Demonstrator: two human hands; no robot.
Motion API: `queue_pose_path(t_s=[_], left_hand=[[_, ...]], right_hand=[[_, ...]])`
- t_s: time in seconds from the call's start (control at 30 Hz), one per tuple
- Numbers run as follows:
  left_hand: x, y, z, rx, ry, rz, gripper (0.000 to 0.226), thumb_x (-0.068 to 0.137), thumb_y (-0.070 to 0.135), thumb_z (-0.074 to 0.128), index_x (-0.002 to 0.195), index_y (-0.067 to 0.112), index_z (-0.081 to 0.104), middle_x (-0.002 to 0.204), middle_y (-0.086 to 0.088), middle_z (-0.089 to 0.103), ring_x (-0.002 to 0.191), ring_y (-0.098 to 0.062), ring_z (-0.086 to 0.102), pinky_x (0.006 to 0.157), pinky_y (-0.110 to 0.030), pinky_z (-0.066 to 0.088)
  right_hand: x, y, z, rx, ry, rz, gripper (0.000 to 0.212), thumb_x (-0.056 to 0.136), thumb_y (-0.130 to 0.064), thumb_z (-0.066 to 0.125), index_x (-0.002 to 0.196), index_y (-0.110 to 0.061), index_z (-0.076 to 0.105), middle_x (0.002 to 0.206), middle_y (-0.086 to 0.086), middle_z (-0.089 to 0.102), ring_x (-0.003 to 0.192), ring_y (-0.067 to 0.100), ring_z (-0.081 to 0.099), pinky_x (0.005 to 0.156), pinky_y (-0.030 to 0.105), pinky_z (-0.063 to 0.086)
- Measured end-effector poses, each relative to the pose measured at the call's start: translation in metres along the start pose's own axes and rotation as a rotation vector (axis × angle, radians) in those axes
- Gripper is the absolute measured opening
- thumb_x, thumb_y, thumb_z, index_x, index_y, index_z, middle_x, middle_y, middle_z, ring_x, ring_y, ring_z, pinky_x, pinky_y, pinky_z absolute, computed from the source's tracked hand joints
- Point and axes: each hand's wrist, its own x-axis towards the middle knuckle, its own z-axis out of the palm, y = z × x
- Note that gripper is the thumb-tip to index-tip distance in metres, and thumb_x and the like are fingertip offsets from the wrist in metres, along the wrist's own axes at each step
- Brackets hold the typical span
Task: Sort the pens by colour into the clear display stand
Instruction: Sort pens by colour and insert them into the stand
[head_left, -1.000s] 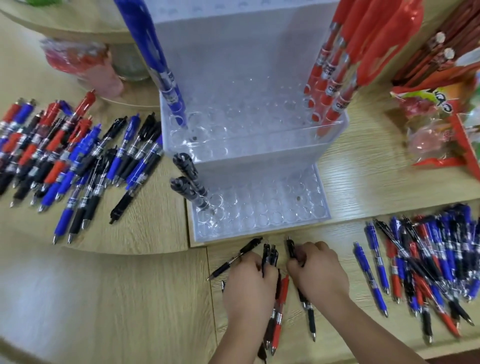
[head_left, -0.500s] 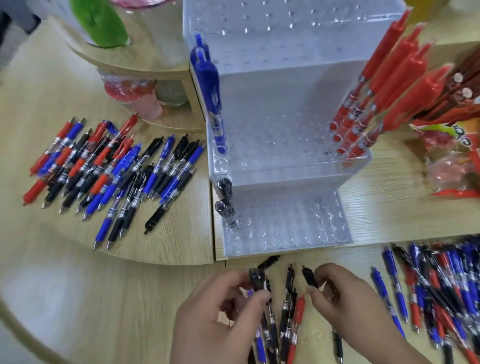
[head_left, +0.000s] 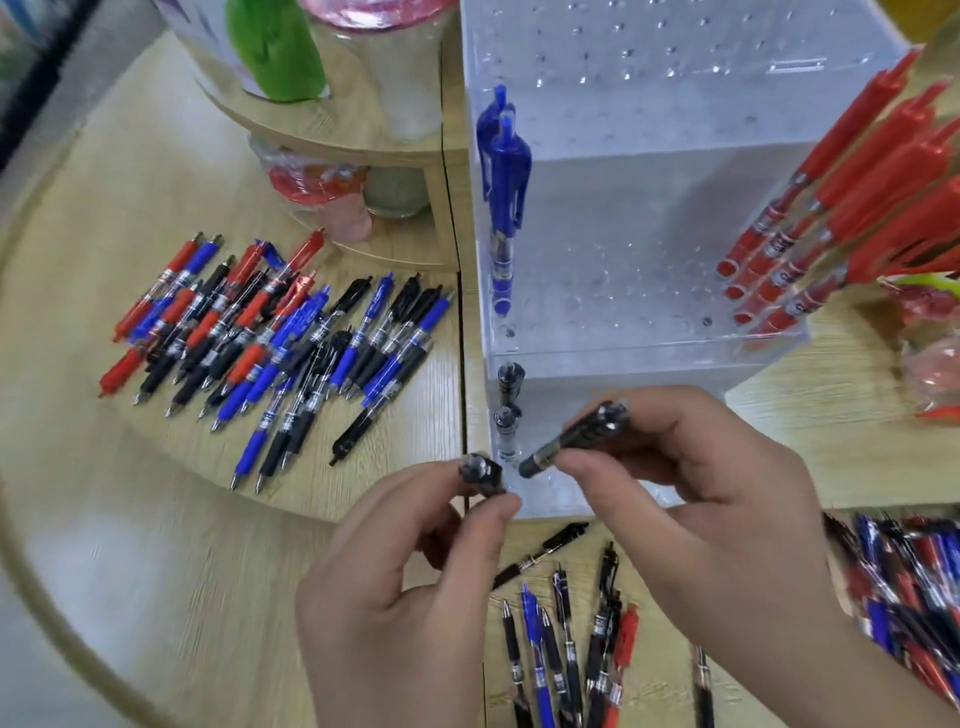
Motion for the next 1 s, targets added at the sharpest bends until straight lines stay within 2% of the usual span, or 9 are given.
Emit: queue_pose_path(t_s=[0.17, 0.27, 0.33, 0.43, 0.53, 0.67, 0.83, 0.93, 1.0], left_hand=[[-0.005, -0.006, 0.012, 0.063, -0.012, -0.004, 0.014, 0.073, 0.033, 0.071, 0.086, 0.037, 0.071, 0.076, 0.015, 0.061, 0.065, -0.007, 0.056, 0.061, -0.005, 0.039], [-0.007, -0.014, 0.015, 0.182, -0.065, 0.028, 0.013, 0.074, 0.024, 0.076, 0.084, 0.031, 0.075, 0.078, 0.021, 0.06, 0.07, 0.006, 0.056, 0.065, 0.0, 0.038], [-0.008, -0.019, 0.017, 0.238, -0.08, 0.048, 0.013, 0.073, 0.019, 0.077, 0.084, 0.024, 0.076, 0.079, 0.022, 0.059, 0.073, 0.01, 0.054, 0.066, 0.0, 0.037], [-0.01, -0.026, 0.017, 0.244, -0.08, 0.047, 0.009, 0.076, 0.024, 0.075, 0.085, 0.021, 0.076, 0.079, 0.02, 0.057, 0.074, 0.011, 0.053, 0.068, 0.0, 0.037], [-0.01, -0.028, 0.016, 0.251, -0.079, 0.075, 0.015, 0.081, 0.032, 0.068, 0.087, 0.02, 0.075, 0.081, 0.02, 0.058, 0.074, 0.012, 0.052, 0.069, 0.0, 0.037], [-0.01, -0.03, 0.018, 0.23, -0.068, 0.088, 0.015, 0.081, 0.031, 0.067, 0.086, 0.019, 0.073, 0.081, 0.021, 0.055, 0.073, 0.011, 0.052, 0.07, 0.0, 0.037], [-0.01, -0.035, 0.02, 0.217, -0.076, 0.069, 0.012, 0.082, 0.029, 0.066, 0.086, 0.019, 0.071, 0.083, 0.018, 0.057, 0.073, 0.008, 0.053, 0.069, -0.001, 0.036], [-0.012, -0.038, 0.02, 0.218, -0.097, 0.074, 0.012, 0.084, 0.029, 0.066, 0.088, 0.019, 0.071, 0.085, 0.017, 0.057, 0.074, 0.007, 0.053, 0.071, -0.002, 0.037], [-0.014, -0.041, 0.021, 0.205, -0.101, 0.074, 0.013, 0.084, 0.028, 0.066, 0.09, 0.018, 0.072, 0.087, 0.015, 0.059, 0.075, 0.006, 0.054, 0.071, -0.003, 0.038]], right_hand=[[0.009, 0.013, 0.012, -0.078, -0.045, -0.026, 0.012, 0.079, -0.027, 0.073, 0.089, -0.029, 0.068, 0.089, -0.018, 0.069, 0.082, -0.005, 0.068, 0.07, 0.005, 0.049], [0.009, 0.02, 0.014, -0.129, -0.081, -0.05, 0.013, 0.081, -0.033, 0.074, 0.091, -0.03, 0.066, 0.087, -0.018, 0.068, 0.081, -0.006, 0.067, 0.07, 0.008, 0.051], [0.011, 0.023, 0.016, -0.176, -0.119, -0.077, 0.012, 0.082, -0.038, 0.069, 0.091, -0.031, 0.066, 0.086, -0.018, 0.068, 0.081, -0.004, 0.067, 0.07, 0.015, 0.053], [0.015, 0.03, 0.017, -0.275, -0.159, -0.144, 0.016, 0.084, -0.04, 0.064, 0.09, -0.027, 0.07, 0.083, -0.016, 0.069, 0.079, 0.0, 0.066, 0.068, 0.024, 0.053], [0.018, 0.037, 0.017, -0.377, -0.187, -0.237, 0.021, 0.087, -0.042, 0.059, 0.087, -0.024, 0.07, 0.082, -0.015, 0.068, 0.075, 0.001, 0.061, 0.067, 0.02, 0.047], [0.02, 0.044, 0.015, -0.444, -0.217, -0.313, 0.023, 0.092, -0.04, 0.055, 0.089, -0.023, 0.07, 0.083, -0.016, 0.067, 0.076, -0.001, 0.058, 0.069, 0.007, 0.039], [0.02, 0.05, 0.013, -0.382, -0.212, -0.338, 0.02, 0.092, -0.033, 0.057, 0.093, -0.02, 0.072, 0.085, -0.014, 0.068, 0.077, -0.001, 0.06, 0.069, 0.013, 0.045], [0.018, 0.06, 0.01, -0.363, -0.219, -0.342, 0.017, 0.095, -0.032, 0.058, 0.095, -0.021, 0.072, 0.087, -0.015, 0.068, 0.079, -0.001, 0.06, 0.072, 0.01, 0.043], [0.016, 0.067, 0.011, -0.431, -0.236, -0.394, 0.022, 0.099, -0.033, 0.052, 0.094, -0.022, 0.07, 0.089, -0.015, 0.068, 0.082, 0.0, 0.06, 0.074, 0.009, 0.041]])
